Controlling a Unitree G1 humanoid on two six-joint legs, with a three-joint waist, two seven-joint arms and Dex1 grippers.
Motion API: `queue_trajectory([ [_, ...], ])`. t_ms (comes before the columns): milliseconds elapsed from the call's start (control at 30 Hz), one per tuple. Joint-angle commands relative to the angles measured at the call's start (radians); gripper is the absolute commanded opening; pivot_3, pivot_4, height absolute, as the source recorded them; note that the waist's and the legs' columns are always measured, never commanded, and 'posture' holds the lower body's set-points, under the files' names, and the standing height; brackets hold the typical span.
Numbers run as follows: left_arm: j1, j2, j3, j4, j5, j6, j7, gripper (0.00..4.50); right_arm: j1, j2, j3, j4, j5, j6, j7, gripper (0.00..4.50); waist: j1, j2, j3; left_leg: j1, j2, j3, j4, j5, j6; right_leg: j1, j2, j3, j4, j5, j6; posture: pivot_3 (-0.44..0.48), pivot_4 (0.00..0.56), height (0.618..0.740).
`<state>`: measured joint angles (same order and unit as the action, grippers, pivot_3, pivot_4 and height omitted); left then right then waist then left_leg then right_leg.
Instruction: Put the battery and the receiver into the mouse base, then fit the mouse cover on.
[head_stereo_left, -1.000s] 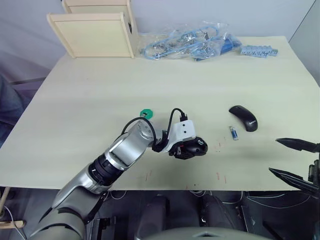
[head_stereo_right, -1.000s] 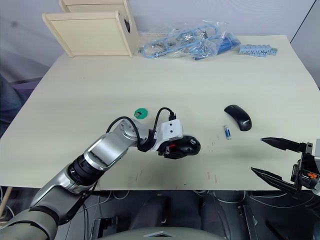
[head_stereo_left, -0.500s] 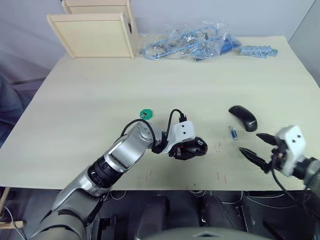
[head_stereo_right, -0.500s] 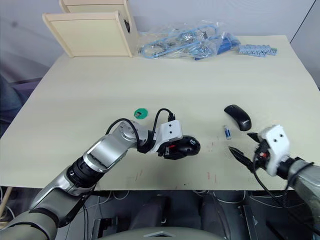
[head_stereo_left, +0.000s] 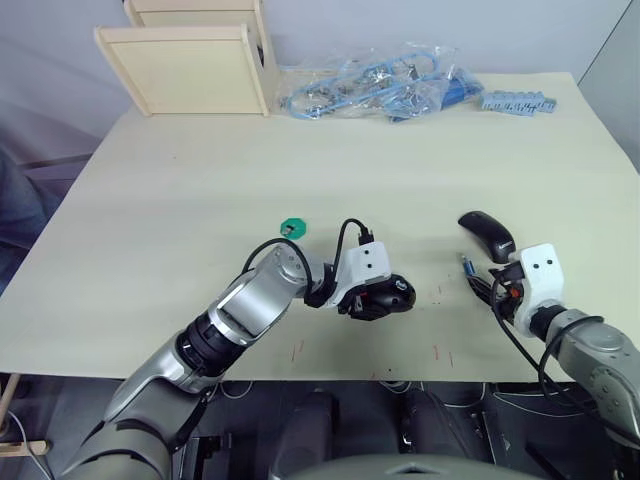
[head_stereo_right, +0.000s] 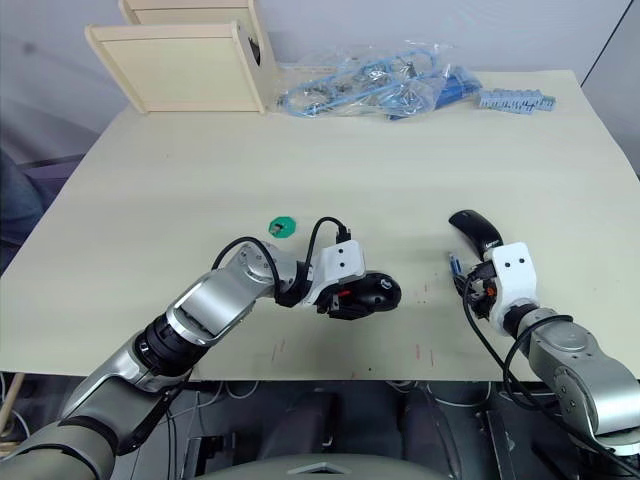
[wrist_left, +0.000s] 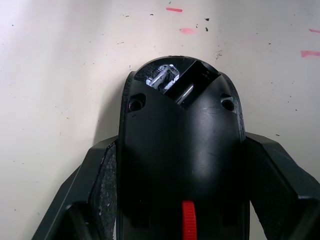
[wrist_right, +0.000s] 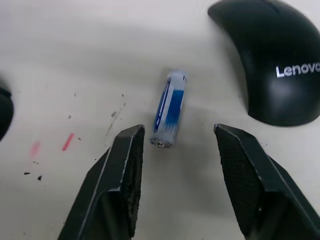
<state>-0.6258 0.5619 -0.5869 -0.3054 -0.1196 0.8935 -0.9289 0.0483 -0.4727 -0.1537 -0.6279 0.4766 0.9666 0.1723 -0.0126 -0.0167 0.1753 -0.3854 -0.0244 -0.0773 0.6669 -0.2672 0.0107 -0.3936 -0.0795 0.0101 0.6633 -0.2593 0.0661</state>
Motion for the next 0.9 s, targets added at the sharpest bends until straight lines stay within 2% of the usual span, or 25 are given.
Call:
queue_trajectory([
  [33, 0.014, 0.002, -0.015, -0.008, 0.003, 0.026, 0.005, 2.9, -0.02, 0.053, 0.016, -0.023, -0.015, 0.018, -0.051, 2.32, 0.0, 0.0, 0.0, 0.0, 0.0, 0.0, 0.0, 0.0, 0.0, 0.0, 0.0, 0.0, 0.0, 0.0, 0.0, 0.0, 0.15, 0.74],
  [300, 0.015, 0.005, -0.015, -0.01, 0.002, 0.027, 0.009, 2.9, -0.009, 0.138, 0.051, -0.035, -0.071, 0.024, -0.123, 2.32, -0.001, 0.0, 0.0, 0.001, 0.0, 0.0, 0.0, 0.0, 0.0, 0.0, 0.0, 0.0, 0.0, 0.0, 0.0, 0.0, 0.15, 0.74],
  [367, 0.016, 0.005, -0.015, -0.011, 0.003, 0.027, 0.011, 2.9, -0.002, 0.156, 0.055, -0.036, -0.091, 0.02, -0.141, 1.76, -0.001, 0.0, 0.0, 0.001, 0.0, 0.0, 0.0, 0.0, 0.0, 0.0, 0.0, 0.001, 0.0, 0.0, 0.0, 0.0, 0.15, 0.74],
  [400, 0.017, 0.005, -0.015, -0.013, 0.003, 0.028, 0.012, 2.9, 0.002, 0.162, 0.057, -0.038, -0.094, 0.02, -0.141, 1.25, -0.001, 0.0, 0.0, 0.001, 0.0, 0.0, 0.0, 0.0, 0.0, 0.0, 0.0, 0.001, 0.0, 0.0, 0.0, 0.0, 0.15, 0.74],
  [433, 0.017, 0.004, -0.016, -0.014, 0.003, 0.028, 0.012, 2.9, 0.005, 0.167, 0.057, -0.042, -0.094, 0.023, -0.14, 1.08, -0.001, 0.0, 0.0, 0.001, 0.0, 0.0, 0.0, 0.0, 0.0, 0.0, 0.0, 0.0, 0.0, 0.0, 0.0, 0.0, 0.15, 0.74],
  [533, 0.018, 0.005, -0.015, -0.015, 0.002, 0.029, 0.012, 2.9, 0.01, 0.17, 0.058, -0.054, -0.101, 0.022, -0.134, 0.08, -0.001, 0.0, 0.0, 0.001, 0.0, 0.0, 0.0, 0.0, 0.0, 0.0, 0.0, 0.0, 0.0, 0.0, 0.0, 0.0, 0.15, 0.74],
  [700, 0.018, 0.007, -0.014, -0.012, 0.001, 0.028, 0.012, 2.9, -0.025, 0.048, 0.044, -0.094, -0.078, 0.036, -0.021, 0.08, -0.001, 0.001, 0.0, 0.001, 0.0, 0.0, 0.0, 0.0, 0.0, 0.0, 0.0, 0.001, 0.0, 0.0, 0.0, 0.0, 0.15, 0.74],
  [800, 0.016, 0.007, -0.015, -0.008, 0.002, 0.023, 0.01, 2.9, -0.071, -0.151, 0.042, -0.159, -0.029, 0.04, 0.163, 0.08, -0.002, 0.004, 0.002, 0.001, 0.0, 0.0, 0.0, 0.0, 0.0, 0.0, 0.001, 0.0, 0.0, 0.0, 0.0, 0.0, 0.15, 0.74],
  [900, 0.013, 0.008, -0.016, -0.001, 0.003, 0.017, 0.007, 2.9, -0.152, -0.3, 0.008, -0.179, 0.13, 0.157, 0.322, 0.08, -0.001, 0.003, 0.001, 0.0, -0.001, 0.001, 0.001, 0.0, 0.001, 0.0, 0.0, 0.002, -0.001, 0.001, 0.002, 0.0, 0.15, 0.74],
])
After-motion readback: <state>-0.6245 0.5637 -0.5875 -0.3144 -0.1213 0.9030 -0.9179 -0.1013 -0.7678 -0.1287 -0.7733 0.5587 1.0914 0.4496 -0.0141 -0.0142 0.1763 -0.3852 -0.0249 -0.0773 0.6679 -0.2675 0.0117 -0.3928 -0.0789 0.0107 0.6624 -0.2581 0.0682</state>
